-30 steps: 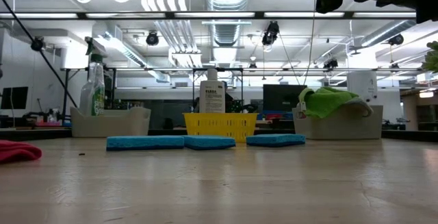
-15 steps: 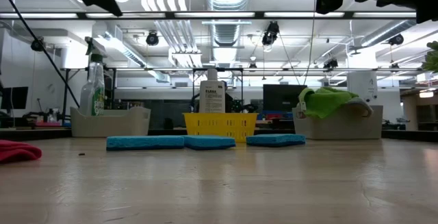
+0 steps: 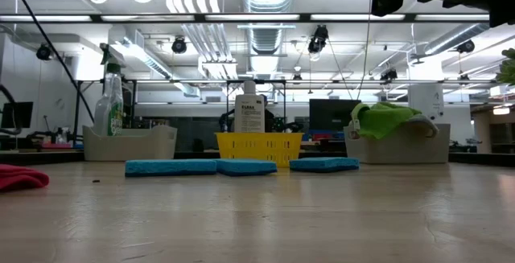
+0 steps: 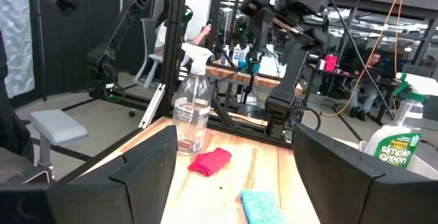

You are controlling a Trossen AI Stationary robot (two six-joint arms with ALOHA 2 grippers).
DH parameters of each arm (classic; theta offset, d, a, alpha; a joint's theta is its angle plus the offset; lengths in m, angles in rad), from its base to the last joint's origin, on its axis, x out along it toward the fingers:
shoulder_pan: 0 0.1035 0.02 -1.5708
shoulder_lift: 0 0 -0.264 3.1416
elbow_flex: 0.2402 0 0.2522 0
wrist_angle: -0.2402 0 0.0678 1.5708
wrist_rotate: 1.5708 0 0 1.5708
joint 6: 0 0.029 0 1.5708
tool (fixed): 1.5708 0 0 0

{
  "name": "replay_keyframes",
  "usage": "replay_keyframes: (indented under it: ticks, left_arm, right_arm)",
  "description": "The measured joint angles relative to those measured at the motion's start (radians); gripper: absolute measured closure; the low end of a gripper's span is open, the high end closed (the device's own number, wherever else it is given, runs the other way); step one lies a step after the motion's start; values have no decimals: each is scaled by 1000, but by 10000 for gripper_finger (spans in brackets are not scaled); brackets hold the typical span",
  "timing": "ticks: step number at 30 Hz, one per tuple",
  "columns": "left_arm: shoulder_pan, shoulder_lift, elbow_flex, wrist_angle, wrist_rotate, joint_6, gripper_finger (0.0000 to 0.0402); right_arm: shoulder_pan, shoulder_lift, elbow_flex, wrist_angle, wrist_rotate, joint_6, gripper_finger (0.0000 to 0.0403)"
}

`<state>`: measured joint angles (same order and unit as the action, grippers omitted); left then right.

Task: Pick & Place Kitchen Items
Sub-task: Put the transparent spray bottle into the left gray bin

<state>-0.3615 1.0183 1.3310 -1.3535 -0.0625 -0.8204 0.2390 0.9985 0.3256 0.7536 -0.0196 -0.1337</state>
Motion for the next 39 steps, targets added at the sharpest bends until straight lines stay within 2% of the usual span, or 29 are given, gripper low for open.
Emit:
replay_keyframes:
  ticks: [8, 14, 20, 26, 39]
  left_arm:
    - [-152, 59, 65, -6, 76, -287, 99]
    - [-253, 159, 104, -16, 133, -412, 99]
    - [-317, 248, 195, -84, 166, -524, 99]
    - [-348, 314, 276, -159, 160, -635, 99]
    - [-374, 385, 281, -193, 168, -744, 99]
  right_arm:
    - [0, 0, 0, -3, 0, 0, 119]
    - [0, 0, 0, -12, 0, 0, 119]
    - [0, 0, 0, -15, 0, -3, 119]
    - [0, 0, 0, -15, 0, -4, 119]
    - [0, 0, 0, -15, 0, -4, 119]
